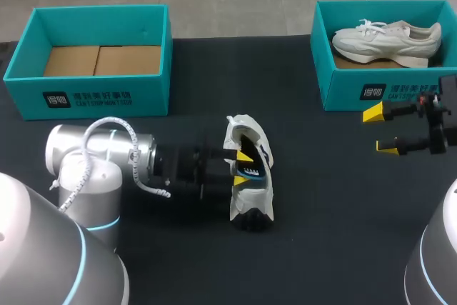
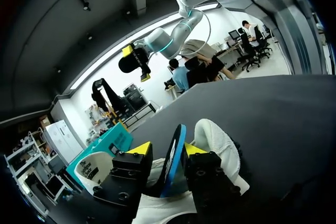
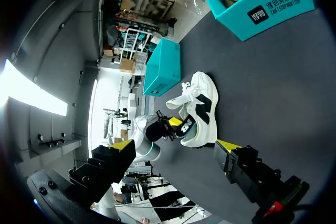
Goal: Take the shoe out of the shoebox, open the shoe tongue, remove and reinsert the insole, then place the shoe into the shoebox
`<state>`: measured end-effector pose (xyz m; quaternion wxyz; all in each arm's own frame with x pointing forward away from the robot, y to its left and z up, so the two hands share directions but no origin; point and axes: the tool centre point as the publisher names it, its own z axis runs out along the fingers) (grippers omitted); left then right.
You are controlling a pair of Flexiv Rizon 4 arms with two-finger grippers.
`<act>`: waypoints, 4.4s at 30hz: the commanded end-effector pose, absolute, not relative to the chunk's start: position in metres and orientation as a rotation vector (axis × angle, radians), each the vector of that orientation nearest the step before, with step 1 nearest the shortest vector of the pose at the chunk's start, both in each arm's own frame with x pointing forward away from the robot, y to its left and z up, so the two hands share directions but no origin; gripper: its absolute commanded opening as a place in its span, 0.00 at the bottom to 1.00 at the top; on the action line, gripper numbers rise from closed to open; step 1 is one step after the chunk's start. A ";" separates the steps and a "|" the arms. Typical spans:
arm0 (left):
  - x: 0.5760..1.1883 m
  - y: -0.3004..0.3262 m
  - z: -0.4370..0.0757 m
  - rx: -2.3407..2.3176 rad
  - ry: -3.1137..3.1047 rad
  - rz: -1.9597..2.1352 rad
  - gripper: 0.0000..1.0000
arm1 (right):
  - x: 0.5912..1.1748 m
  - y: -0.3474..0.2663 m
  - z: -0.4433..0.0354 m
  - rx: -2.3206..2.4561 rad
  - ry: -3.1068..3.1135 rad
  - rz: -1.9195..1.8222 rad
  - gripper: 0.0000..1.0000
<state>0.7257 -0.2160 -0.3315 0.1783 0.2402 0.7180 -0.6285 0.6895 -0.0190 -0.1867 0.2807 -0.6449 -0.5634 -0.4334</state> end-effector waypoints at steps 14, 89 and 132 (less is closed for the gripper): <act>0.728 -0.226 -0.347 0.685 2.092 -1.800 0.00 | 0.688 -0.018 -0.187 -1.732 -1.509 -1.163 1.00; 0.717 -0.188 -0.287 2.076 2.358 -1.004 0.00 | 0.688 -0.018 -0.187 -1.732 -1.509 -1.163 1.00; 0.733 -0.202 -0.346 2.380 2.380 -0.481 0.00 | 0.688 -0.018 -0.187 -1.732 -1.509 -1.163 1.00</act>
